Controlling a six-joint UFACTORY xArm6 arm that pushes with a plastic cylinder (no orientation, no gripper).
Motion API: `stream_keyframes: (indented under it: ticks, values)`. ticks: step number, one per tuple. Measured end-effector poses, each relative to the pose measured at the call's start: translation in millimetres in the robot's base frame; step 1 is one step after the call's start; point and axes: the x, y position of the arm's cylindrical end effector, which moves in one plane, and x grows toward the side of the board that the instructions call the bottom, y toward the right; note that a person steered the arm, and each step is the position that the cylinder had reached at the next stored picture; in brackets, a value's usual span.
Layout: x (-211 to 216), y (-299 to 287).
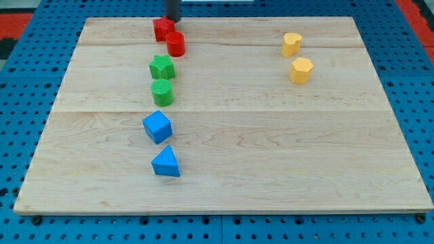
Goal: Move the red star above the heart
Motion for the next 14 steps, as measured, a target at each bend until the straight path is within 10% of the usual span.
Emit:
stream_keyframes:
  ticks: [2, 5, 10, 14]
  values:
    - [19.4, -88.4]
    - [39.4, 91.1]
    - [107.8, 117.6]
    - [52.8, 153.2]
